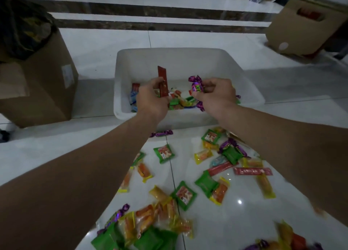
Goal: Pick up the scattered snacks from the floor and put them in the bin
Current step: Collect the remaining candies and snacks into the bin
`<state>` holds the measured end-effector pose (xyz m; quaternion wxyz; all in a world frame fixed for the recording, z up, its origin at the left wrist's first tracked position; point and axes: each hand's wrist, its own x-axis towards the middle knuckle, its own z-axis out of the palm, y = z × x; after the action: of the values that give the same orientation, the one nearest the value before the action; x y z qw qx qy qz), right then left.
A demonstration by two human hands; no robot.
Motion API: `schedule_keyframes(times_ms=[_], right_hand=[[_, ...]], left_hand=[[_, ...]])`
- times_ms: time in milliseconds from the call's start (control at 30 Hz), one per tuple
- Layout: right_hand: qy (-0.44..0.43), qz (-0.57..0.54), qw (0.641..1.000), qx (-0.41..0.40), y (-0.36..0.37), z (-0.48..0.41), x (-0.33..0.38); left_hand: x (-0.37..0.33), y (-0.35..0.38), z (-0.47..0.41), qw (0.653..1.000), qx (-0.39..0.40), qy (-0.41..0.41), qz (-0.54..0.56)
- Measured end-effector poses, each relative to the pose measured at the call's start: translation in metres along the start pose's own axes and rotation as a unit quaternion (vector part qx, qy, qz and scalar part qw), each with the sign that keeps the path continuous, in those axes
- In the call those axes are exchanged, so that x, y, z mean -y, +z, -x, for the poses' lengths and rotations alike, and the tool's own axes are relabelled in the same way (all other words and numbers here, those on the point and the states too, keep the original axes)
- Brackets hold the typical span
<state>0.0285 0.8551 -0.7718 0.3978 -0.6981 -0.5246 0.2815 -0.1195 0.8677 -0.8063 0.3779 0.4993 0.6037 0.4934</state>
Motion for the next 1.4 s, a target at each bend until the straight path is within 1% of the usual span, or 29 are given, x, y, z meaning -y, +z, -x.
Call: schedule_keyframes(times_ms=[133, 233, 333, 467, 600, 700, 800, 933, 1067, 1167, 1333, 1367, 1400], right_hand=[[0.013, -0.012, 1.000, -0.011, 0.009, -0.039, -0.009], [0.035, -0.031, 0.999, -0.017, 0.019, -0.062, -0.022], [0.036, -0.011, 0.999, -0.011, 0.030, -0.073, -0.035], [0.027, 0.024, 0.999, 0.002, 0.038, -0.082, -0.046], [0.009, 0.052, 0.999, 0.004, 0.047, -0.087, -0.047], [-0.001, 0.039, 0.999, 0.004, 0.046, -0.082, -0.046], [-0.029, 0.046, 0.998, 0.026, 0.042, -0.065, -0.041], [-0.137, 0.098, 0.985, 0.039, 0.040, -0.029, -0.029], [-0.205, 0.154, 0.964, 0.072, 0.041, 0.007, 0.000], [-0.227, 0.179, 0.953, 0.094, 0.043, 0.028, 0.032], [-0.254, 0.180, 0.940, 0.138, 0.061, 0.067, 0.065], [-0.255, 0.181, 0.937, 0.152, 0.068, 0.075, 0.066], [-0.255, 0.181, 0.935, 0.169, 0.075, 0.082, 0.066]], left_hand=[[0.005, 0.005, -0.032, 1.000, -0.003, -0.013, 0.004], [0.022, 0.012, -0.044, 0.999, -0.010, -0.016, -0.028], [0.034, 0.018, -0.052, 0.998, -0.016, -0.019, -0.065], [0.036, 0.023, -0.060, 0.996, -0.005, -0.029, -0.085], [0.038, 0.020, -0.059, 0.992, -0.008, -0.013, -0.127], [0.033, 0.012, -0.052, 0.986, -0.006, 0.012, -0.164], [0.024, -0.001, -0.041, 0.981, -0.002, 0.039, -0.189], [0.010, -0.025, -0.019, 0.969, -0.002, 0.074, -0.236], [-0.011, -0.064, 0.003, 0.955, -0.017, 0.093, -0.281], [-0.022, -0.101, 0.016, 0.948, -0.021, 0.090, -0.304], [-0.022, -0.159, 0.048, 0.895, -0.015, 0.107, -0.433], [-0.019, -0.169, 0.058, 0.893, -0.009, 0.103, -0.438], [-0.014, -0.178, 0.069, 0.898, -0.006, 0.091, -0.430]])
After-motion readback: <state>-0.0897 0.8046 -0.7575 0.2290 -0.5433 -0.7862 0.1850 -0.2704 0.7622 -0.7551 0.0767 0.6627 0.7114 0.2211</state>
